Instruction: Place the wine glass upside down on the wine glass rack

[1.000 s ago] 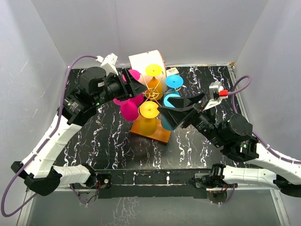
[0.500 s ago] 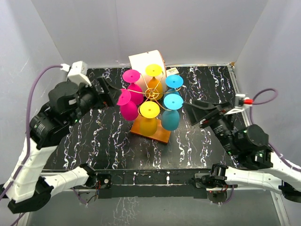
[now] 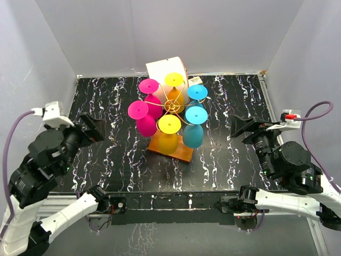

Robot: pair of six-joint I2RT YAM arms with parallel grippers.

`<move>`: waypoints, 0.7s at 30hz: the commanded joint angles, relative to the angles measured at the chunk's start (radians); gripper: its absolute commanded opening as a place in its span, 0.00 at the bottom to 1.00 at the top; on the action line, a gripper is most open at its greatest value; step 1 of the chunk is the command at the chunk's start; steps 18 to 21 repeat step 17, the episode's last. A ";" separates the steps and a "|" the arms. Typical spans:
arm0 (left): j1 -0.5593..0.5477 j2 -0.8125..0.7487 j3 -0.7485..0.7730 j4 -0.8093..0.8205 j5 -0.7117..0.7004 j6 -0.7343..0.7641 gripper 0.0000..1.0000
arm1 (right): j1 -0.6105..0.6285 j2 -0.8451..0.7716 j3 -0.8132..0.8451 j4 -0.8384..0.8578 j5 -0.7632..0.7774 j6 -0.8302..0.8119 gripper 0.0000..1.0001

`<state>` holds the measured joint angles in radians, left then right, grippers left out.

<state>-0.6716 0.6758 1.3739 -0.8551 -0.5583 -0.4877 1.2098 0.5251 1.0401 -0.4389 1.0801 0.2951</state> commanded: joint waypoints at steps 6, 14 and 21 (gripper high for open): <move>-0.002 -0.109 -0.004 0.097 -0.106 0.106 0.99 | 0.002 -0.132 0.042 -0.010 0.135 -0.081 0.82; -0.003 -0.114 -0.007 0.102 -0.091 0.113 0.99 | 0.002 -0.162 0.035 -0.010 0.132 -0.059 0.81; -0.003 -0.106 -0.003 0.096 -0.089 0.112 0.99 | 0.002 -0.158 0.035 -0.010 0.130 -0.055 0.81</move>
